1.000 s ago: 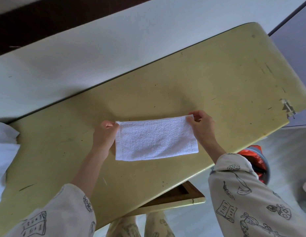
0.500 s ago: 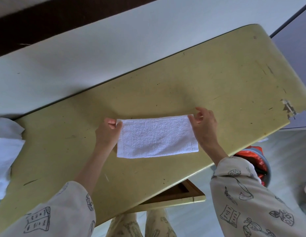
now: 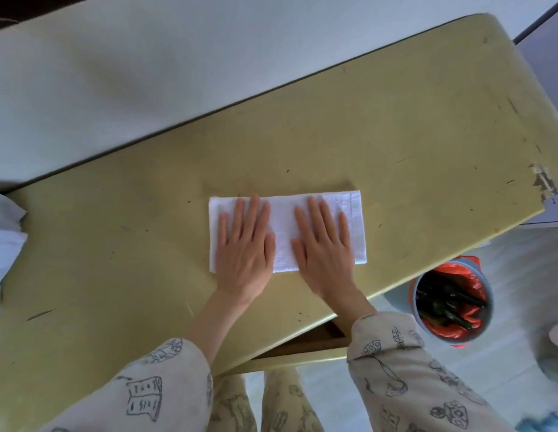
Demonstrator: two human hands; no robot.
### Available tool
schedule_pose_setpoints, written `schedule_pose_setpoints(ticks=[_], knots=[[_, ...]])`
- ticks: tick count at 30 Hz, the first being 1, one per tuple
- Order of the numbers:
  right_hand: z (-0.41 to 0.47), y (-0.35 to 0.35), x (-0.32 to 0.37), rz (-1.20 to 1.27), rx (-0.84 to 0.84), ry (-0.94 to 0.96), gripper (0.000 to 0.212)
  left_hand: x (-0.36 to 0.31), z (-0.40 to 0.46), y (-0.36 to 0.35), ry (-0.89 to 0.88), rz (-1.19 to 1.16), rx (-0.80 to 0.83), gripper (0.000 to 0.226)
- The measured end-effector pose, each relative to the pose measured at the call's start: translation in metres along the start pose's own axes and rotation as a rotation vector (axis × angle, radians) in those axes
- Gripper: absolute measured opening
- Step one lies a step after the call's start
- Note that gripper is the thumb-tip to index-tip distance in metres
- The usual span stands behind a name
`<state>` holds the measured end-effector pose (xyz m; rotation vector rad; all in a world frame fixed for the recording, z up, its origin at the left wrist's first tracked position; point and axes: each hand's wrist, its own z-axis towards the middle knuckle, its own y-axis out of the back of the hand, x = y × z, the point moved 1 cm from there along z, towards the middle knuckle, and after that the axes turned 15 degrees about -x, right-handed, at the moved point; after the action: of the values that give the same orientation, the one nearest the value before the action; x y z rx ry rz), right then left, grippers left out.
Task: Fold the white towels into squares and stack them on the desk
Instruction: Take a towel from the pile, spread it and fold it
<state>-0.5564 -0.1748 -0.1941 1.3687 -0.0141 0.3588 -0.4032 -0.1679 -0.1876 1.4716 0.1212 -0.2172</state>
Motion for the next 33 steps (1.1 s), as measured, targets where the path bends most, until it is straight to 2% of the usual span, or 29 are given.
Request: schedule_pose_setpoints(ticks=[4, 10, 12, 15, 19, 23, 25, 29, 31, 33], knots=[[-0.004, 0.006, -0.026, -0.123, 0.083, 0.008, 0.059, 0.018, -0.003, 0.0, -0.065, 0.053, 0.018, 0.052], [-0.007, 0.025, -0.045, -0.214, 0.088, -0.101, 0.061, 0.032, 0.006, 0.016, 0.051, 0.043, -0.028, 0.057], [-0.001, 0.023, -0.03, -0.174, 0.058, -0.077, 0.06, 0.017, 0.011, 0.018, -0.029, 0.012, -0.062, 0.057], [0.004, 0.012, -0.01, -0.048, 0.055, -0.029, 0.058, 0.005, 0.005, 0.006, -0.144, 0.012, -0.01, 0.056], [-0.003, 0.011, -0.034, -0.109, 0.092, -0.011, 0.061, 0.037, 0.0, 0.005, -0.152, 0.071, 0.021, 0.056], [-0.007, 0.019, -0.044, -0.144, 0.123, -0.072, 0.064, 0.062, 0.0, 0.015, -0.115, 0.055, 0.025, 0.058], [-0.007, 0.024, -0.035, -0.152, 0.115, -0.085, 0.064, 0.065, -0.003, 0.022, -0.013, 0.006, -0.014, 0.058], [0.004, 0.027, -0.003, -0.098, 0.057, -0.026, 0.059, 0.057, -0.005, 0.035, 0.41, -0.03, -0.128, 0.047], [0.011, 0.018, 0.014, -0.065, 0.078, 0.025, 0.057, 0.053, 0.001, 0.036, 0.604, -0.06, -0.052, 0.049], [0.014, 0.007, 0.025, -0.061, 0.11, 0.047, 0.058, 0.049, 0.007, 0.034, 0.695, -0.118, -0.005, 0.048]])
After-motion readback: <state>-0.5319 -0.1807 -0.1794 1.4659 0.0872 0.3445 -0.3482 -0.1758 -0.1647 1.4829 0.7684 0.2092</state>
